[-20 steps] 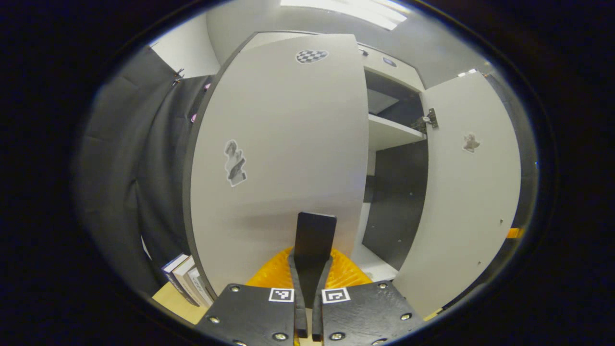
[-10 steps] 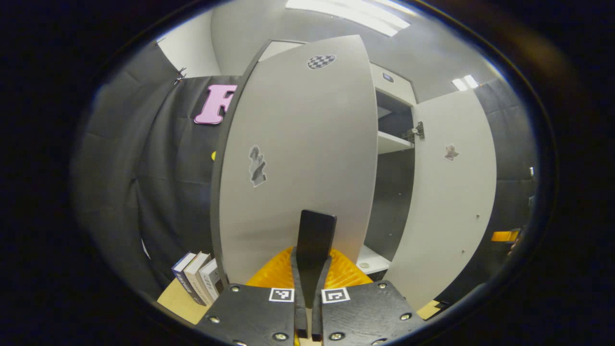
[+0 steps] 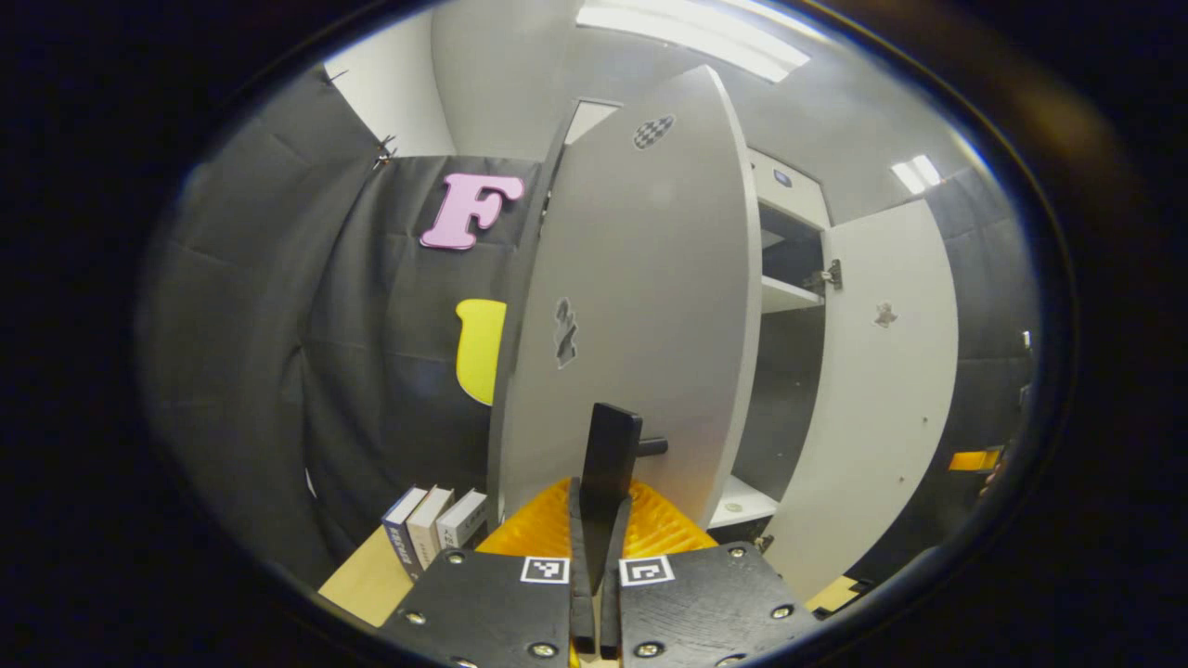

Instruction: Open the right door of the double-door shoe cabinet with the right hand, and open the left door with the left hand.

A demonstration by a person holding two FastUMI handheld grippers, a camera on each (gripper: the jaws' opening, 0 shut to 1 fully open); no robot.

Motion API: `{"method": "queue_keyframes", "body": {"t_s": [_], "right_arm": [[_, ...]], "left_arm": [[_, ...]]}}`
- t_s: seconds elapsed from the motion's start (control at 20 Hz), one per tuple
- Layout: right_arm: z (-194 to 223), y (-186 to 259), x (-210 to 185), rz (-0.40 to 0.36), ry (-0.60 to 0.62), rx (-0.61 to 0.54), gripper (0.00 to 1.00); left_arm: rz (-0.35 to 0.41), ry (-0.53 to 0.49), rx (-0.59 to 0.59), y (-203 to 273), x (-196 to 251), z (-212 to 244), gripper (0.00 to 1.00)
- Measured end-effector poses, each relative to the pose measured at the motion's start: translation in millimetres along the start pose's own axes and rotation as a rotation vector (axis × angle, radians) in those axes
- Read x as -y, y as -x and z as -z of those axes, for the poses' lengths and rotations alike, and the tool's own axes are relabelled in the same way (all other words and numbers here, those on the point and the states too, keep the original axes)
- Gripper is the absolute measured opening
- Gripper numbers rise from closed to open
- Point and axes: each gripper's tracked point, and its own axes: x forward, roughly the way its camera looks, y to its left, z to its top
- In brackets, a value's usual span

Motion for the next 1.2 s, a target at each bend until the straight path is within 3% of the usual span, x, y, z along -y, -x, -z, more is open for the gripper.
{"method": "queue_keyframes", "body": {"t_s": [0.25,0.3,0.5,0.65,0.9,1.2], "right_arm": [[4.0,10.7,7.5,0.010,-0.010,-0.005,0.92],[4.3,12.3,11.5,0.019,-0.010,-0.004,0.97],[-0.1,18.1,17.3,0.035,-0.032,0.006,0.97],[-3.6,19.5,13.2,0.030,-0.034,0.017,0.97],[-2.0,21.5,2.9,0.012,-0.008,0.020,0.97],[3.1,20.0,-5.7,-0.022,-0.004,0.013,0.97]], "left_arm": [[-0.047,-0.019,0.005,8.2,-18.8,-6.2,0.05],[-0.054,-0.029,0.009,9.7,-23.5,-9.2,0.04],[-0.140,0.003,0.034,8.5,-52.3,-15.5,0.01],[-0.086,0.068,0.031,7.5,-46.2,-16.3,0.01],[-0.114,-0.017,0.028,12.8,-56.0,-15.6,0.01],[-0.092,0.008,0.038,27.8,-50.2,-15.7,0.02]]}}
